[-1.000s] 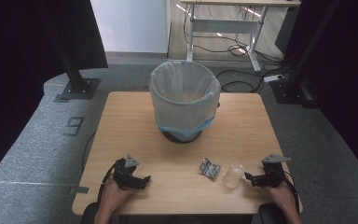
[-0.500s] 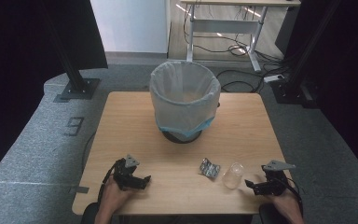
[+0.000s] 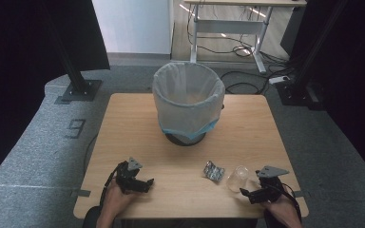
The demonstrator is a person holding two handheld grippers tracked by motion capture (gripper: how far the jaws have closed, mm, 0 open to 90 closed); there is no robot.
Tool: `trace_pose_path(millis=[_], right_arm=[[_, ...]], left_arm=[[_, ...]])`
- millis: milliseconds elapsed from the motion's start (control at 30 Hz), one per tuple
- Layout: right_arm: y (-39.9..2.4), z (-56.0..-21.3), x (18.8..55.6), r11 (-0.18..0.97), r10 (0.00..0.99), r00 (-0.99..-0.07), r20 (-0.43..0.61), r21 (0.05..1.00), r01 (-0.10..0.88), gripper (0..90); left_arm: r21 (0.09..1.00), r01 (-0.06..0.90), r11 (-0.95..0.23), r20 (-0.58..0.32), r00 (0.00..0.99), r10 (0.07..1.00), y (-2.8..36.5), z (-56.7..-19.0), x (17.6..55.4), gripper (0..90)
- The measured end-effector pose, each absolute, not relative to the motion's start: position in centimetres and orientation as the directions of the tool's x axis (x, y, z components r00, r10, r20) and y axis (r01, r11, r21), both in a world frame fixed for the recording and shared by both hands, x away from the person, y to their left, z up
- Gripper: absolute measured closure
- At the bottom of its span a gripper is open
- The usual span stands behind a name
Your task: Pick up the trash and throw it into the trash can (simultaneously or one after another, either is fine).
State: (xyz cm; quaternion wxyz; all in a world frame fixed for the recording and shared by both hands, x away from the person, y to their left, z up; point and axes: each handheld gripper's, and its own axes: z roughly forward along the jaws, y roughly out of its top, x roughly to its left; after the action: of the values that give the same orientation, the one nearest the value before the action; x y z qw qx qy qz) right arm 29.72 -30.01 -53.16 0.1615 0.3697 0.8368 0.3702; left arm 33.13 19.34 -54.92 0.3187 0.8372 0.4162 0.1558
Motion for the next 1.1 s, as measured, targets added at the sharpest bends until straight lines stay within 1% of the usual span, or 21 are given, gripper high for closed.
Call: trace_pose_path(millis=[233,367,667,767,800,933,1067,1100], right_arm=[[-28.7,-53.6,30.4,0.470,0.724,-0.689,-0.004,0.735,0.489,0.0],[-28.5,-53.6,30.5,0.450,0.722,-0.691,0.016,0.748,0.488,0.0],[-27.6,-53.8,30.8,0.461,0.712,-0.702,0.017,0.743,0.485,0.0],[-27.4,-53.9,30.9,0.464,0.708,-0.706,0.020,0.741,0.486,1.2],[-27.3,-54.0,31.0,0.467,0.707,-0.707,0.021,0.737,0.489,4.5],[-27.4,-54.1,31.3,0.452,0.712,-0.701,0.049,0.732,0.510,12.1],[-27.4,-54.2,31.5,0.456,0.706,-0.706,0.056,0.727,0.514,14.2],[-27.3,-54.2,31.5,0.460,0.701,-0.711,0.057,0.725,0.512,17.4]], left_arm=[[0.660,0.599,-0.453,-0.003,0.606,0.796,19.3,-54.9,33.2,0.0],[0.660,0.600,-0.453,-0.003,0.605,0.796,19.3,-54.9,33.2,0.0],[0.660,0.600,-0.452,-0.002,0.603,0.798,19.2,-54.9,33.2,0.0],[0.659,0.601,-0.453,-0.002,0.604,0.797,19.2,-54.9,33.2,0.0],[0.659,0.601,-0.453,-0.003,0.604,0.797,19.2,-54.9,33.2,0.0],[0.659,0.600,-0.453,-0.002,0.604,0.797,19.3,-54.9,33.2,0.0],[0.659,0.601,-0.453,-0.002,0.604,0.797,19.2,-54.9,33.2,0.0],[0.660,0.600,-0.452,-0.002,0.603,0.798,19.2,-54.9,33.2,0.0]])
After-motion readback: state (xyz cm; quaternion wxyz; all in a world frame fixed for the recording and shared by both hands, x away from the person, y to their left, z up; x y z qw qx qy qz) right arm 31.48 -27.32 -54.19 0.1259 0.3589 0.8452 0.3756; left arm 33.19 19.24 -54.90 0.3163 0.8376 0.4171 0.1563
